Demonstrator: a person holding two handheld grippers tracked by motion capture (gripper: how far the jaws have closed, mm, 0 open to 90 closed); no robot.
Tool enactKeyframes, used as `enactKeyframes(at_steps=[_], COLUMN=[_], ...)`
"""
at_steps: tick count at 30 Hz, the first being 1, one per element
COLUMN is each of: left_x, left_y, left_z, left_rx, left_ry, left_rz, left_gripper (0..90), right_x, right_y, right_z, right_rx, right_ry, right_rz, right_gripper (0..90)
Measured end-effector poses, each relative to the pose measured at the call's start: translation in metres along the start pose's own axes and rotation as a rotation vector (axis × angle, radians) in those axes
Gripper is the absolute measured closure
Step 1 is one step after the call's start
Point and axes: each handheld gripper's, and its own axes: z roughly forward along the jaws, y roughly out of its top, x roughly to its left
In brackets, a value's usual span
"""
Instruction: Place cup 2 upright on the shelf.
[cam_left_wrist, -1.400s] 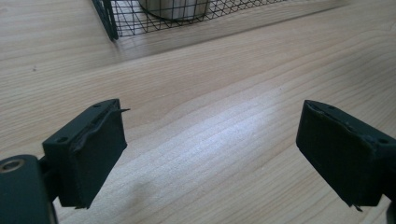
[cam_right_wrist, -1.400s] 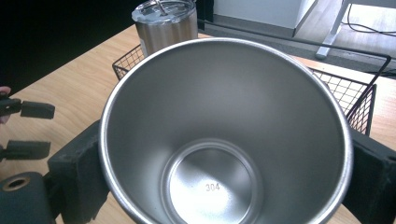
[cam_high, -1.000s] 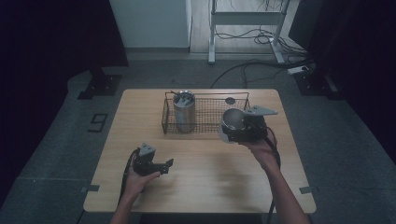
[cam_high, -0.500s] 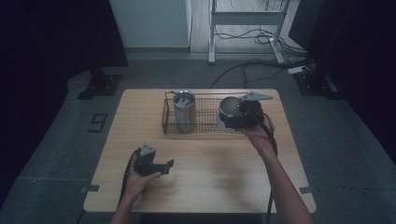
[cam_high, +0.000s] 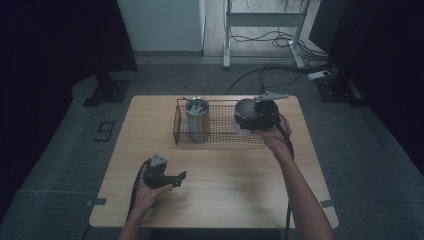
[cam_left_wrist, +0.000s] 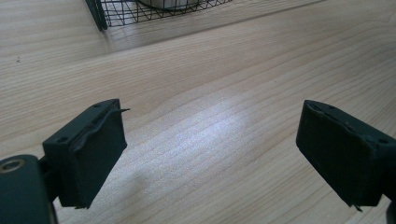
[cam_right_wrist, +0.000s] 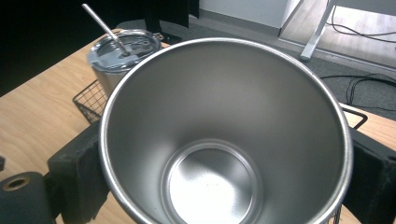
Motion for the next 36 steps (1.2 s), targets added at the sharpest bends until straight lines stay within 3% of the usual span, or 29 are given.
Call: enactKeyframes(at_steps=[12,25,36], left_x=[-0.003,-0.004,-0.001], left_y=[0.0,0.0,-0.001], left_z=[0.004,0.005,0.001], left_rx=[0.013,0.015,-0.004], left_ry=[-0.002,-0.005,0.005], left_rz=[0.006,0.007,-0.004], left_gripper=[8.2,8.2,8.3], right_x=[-0.022,-0.028,-0.033], right_y=[0.0,0.001,0.005], right_z=[0.025,0.061,0.074], right_rx=[0.015,0.055,0.063], right_ry=[-0.018,-0.014,-0.014], right_rz=[0.042,0.053,0.065], right_gripper=[6.7,6.7,6.6])
